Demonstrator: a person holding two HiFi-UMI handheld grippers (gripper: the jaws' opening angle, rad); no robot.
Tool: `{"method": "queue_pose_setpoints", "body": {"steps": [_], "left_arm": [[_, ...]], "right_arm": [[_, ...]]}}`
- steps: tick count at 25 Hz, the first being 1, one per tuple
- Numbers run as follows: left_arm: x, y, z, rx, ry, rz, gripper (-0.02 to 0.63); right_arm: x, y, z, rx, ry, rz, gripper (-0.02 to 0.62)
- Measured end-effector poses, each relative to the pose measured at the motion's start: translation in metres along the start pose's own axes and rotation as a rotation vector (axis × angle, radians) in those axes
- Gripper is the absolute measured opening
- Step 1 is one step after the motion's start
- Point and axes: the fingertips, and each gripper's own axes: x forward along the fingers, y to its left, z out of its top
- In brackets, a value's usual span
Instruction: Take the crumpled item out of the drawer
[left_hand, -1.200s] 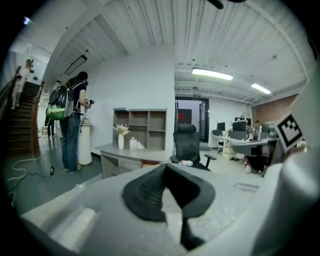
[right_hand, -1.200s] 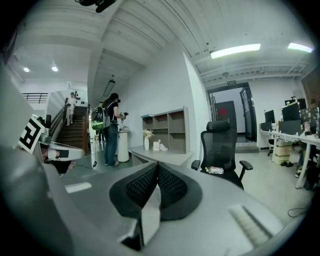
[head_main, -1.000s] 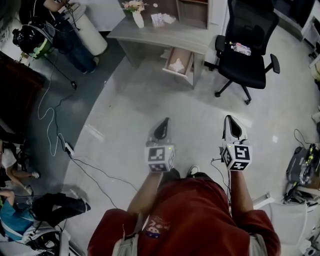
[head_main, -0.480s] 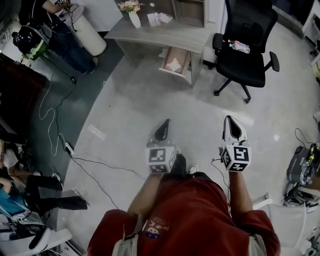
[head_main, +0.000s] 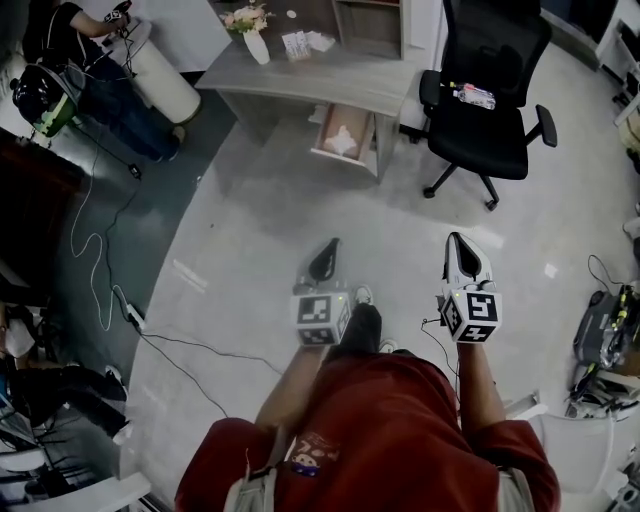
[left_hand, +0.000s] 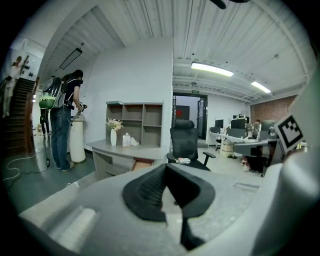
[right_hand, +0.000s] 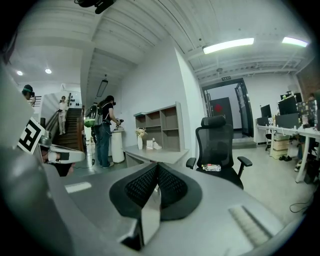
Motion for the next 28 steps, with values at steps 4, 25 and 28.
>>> {"method": "queue_pose_setpoints", "body": {"steps": [4, 25, 28], "left_arm": [[0.033, 0.023, 0.014, -0.008, -0.011, -0.010, -0.002], [0.174, 0.142, 0.049, 0.000, 0.019, -0.080, -0.002], [0.187, 0.148, 0.054, 0.002, 0.016, -0.089, -0.002]], "right_arm": [[0.040, 0.002, 0.010, -0.008, 0.005, -0.002, 0.000], [0.210, 0.018, 0.041, -0.018, 0.042, -0.054, 0.000], [0.221, 0.015, 0.042, -0.019, 0.045, -0.063, 0.000]]}}
